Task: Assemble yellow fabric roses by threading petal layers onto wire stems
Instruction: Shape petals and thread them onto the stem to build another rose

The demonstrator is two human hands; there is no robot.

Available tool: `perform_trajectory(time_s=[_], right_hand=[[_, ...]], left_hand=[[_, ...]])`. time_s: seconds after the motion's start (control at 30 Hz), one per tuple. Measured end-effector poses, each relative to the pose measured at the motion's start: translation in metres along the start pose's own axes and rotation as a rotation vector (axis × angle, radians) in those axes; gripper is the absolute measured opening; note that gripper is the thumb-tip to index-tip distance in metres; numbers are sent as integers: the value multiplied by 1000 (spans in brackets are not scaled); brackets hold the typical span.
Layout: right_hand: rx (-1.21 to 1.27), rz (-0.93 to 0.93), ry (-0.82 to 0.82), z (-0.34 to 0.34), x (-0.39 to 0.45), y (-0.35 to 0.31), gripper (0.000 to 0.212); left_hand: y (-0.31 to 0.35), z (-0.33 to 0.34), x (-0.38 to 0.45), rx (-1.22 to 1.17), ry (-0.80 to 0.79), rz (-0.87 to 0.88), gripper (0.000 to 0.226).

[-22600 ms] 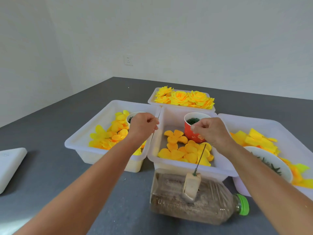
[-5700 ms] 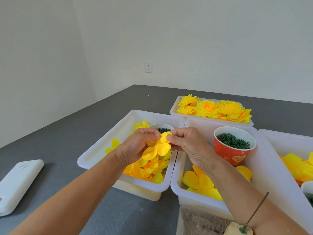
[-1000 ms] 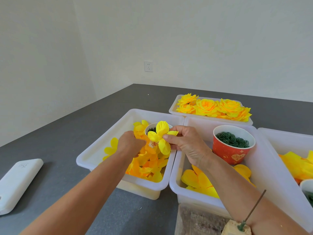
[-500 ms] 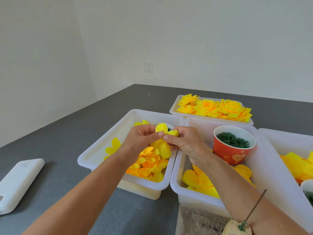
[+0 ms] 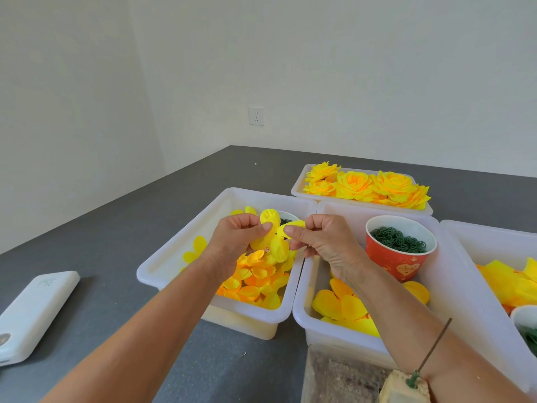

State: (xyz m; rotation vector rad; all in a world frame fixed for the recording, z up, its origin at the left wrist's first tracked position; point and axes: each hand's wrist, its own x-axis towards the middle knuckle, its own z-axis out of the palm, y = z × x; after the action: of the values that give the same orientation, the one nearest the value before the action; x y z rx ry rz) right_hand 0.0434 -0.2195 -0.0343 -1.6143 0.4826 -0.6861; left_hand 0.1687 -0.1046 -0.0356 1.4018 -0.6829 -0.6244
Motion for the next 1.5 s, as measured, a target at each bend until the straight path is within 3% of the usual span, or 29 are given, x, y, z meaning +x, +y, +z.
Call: perform_trajectory(time_s=[0.23,0.53,1.0,1.1,1.27,1.37,1.43,1.5], right_hand=[[51,67,-41,-6,-3,-5,7],[60,122,-63,-37,-22,-21,5],[13,186,159,-115,-74,-8,7],[-58,185,190,-122,-76,-2,7],[-255,174,167,-126,-73,7,9],[-365,188,132,-125,-67,9,10],[-468,197,97,-123,-64,12,8],[-600,185,64,-121,-62,15,17]], left_hand=[[-11,-2,10,216,122,-165,11],[-14,-2,9,554,129,-185,16],[-20,0,9,1044,115,-51,19],[-20,2,7,1168,117,-6,33],[-4,15,1,1246,257,276,30],[19,40,-2,1060,86,473,15],[28,63,-5,1055,-201,537,10],[27,87,-6,1165,-542,494,14]])
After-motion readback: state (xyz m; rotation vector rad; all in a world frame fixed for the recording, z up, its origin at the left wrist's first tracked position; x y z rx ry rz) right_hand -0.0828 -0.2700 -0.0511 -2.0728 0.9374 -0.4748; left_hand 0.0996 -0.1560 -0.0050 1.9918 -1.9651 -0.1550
